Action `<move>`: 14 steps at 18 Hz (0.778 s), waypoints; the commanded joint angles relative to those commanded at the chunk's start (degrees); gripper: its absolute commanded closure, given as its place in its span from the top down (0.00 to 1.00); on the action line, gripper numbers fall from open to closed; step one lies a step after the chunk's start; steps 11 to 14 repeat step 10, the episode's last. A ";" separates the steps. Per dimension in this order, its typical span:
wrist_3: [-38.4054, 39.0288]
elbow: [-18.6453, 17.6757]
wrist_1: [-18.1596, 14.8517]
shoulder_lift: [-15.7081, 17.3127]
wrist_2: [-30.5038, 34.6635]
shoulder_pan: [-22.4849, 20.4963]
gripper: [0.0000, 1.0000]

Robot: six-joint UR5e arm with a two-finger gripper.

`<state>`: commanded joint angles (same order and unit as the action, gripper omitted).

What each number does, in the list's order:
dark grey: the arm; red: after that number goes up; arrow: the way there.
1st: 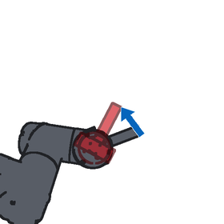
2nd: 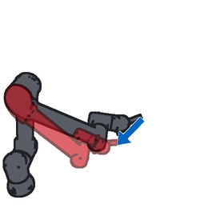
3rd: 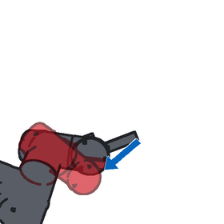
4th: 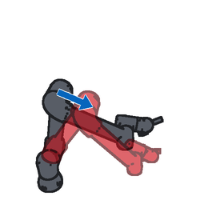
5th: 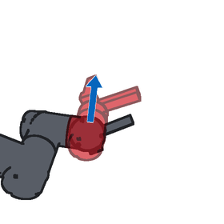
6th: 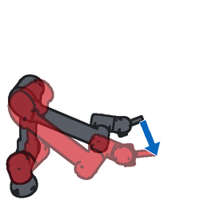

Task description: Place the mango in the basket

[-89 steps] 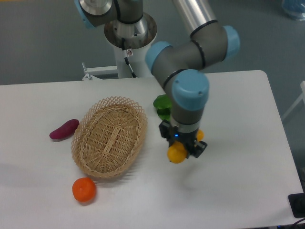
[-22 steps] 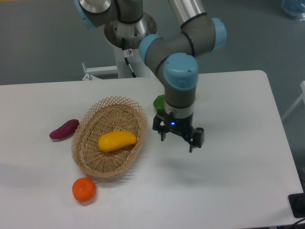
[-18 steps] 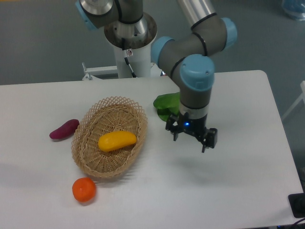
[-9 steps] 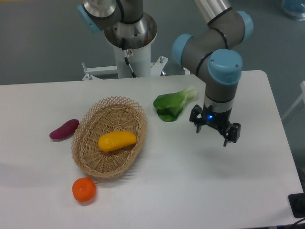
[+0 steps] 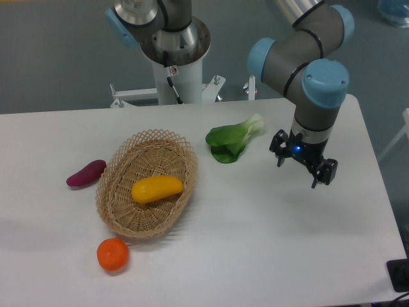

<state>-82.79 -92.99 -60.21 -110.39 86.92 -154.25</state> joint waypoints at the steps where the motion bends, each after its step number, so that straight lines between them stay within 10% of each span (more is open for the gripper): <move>1: -0.09 0.00 0.09 0.00 0.00 0.00 1.00; 14: -0.53 -0.79 0.62 -0.18 1.14 0.18 1.00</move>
